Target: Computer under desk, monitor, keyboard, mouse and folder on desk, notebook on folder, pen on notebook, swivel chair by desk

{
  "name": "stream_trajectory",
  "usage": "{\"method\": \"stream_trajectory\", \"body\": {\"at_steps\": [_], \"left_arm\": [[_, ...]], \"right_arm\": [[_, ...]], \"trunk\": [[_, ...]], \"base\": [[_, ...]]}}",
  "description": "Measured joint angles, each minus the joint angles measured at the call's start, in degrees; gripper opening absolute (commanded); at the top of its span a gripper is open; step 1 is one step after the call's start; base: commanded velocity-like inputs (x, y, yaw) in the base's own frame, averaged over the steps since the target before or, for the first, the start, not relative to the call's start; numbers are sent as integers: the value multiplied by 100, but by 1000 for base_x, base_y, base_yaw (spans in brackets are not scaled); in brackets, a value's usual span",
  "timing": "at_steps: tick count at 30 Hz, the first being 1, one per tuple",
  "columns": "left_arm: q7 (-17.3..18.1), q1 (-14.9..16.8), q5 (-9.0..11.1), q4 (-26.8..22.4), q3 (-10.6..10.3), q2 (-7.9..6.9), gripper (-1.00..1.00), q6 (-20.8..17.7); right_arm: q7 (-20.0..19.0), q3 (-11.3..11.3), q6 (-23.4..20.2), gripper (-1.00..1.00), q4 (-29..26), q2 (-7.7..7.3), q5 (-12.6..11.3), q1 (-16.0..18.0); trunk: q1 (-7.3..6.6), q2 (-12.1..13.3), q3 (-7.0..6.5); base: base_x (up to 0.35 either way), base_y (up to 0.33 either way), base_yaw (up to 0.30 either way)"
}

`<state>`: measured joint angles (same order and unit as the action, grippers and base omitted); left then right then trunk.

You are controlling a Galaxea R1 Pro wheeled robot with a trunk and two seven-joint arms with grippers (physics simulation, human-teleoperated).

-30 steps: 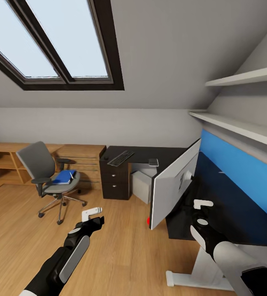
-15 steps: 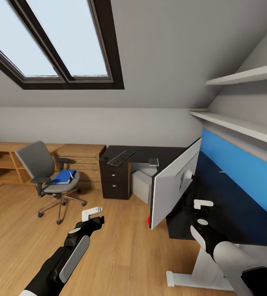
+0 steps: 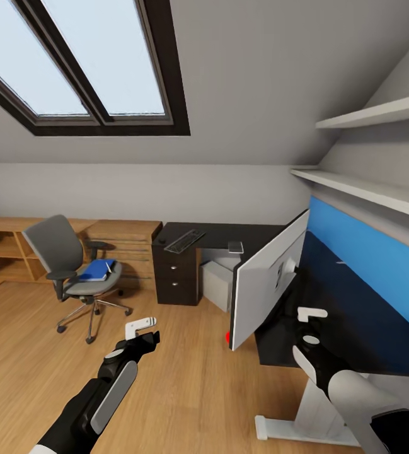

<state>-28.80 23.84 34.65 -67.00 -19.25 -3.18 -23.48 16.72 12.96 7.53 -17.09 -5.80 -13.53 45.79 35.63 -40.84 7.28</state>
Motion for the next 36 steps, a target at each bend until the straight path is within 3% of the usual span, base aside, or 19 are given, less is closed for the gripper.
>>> {"method": "stream_trajectory", "body": {"at_steps": [8, 24, 36], "left_arm": [[0, 0, 0, -33, 8, -7, 100, -4], [0, 0, 0, -58, 11, -17, 100, -9], [0, 0, 14, -56, 11, -32, 100, -17]], "right_arm": [[0, 2, -214, 100, -6, -26, -9, 10], [0, 2, -245, 100, -7, -31, -14, 8], [0, 2, -218, 100, -18, -31, -11, 9]], "trunk": [[176, -322, 144], [528, -965, 432], [528, -966, 433]], "base": [[0, 0, 0], [0, 0, 0], [0, 0, 0]]}}
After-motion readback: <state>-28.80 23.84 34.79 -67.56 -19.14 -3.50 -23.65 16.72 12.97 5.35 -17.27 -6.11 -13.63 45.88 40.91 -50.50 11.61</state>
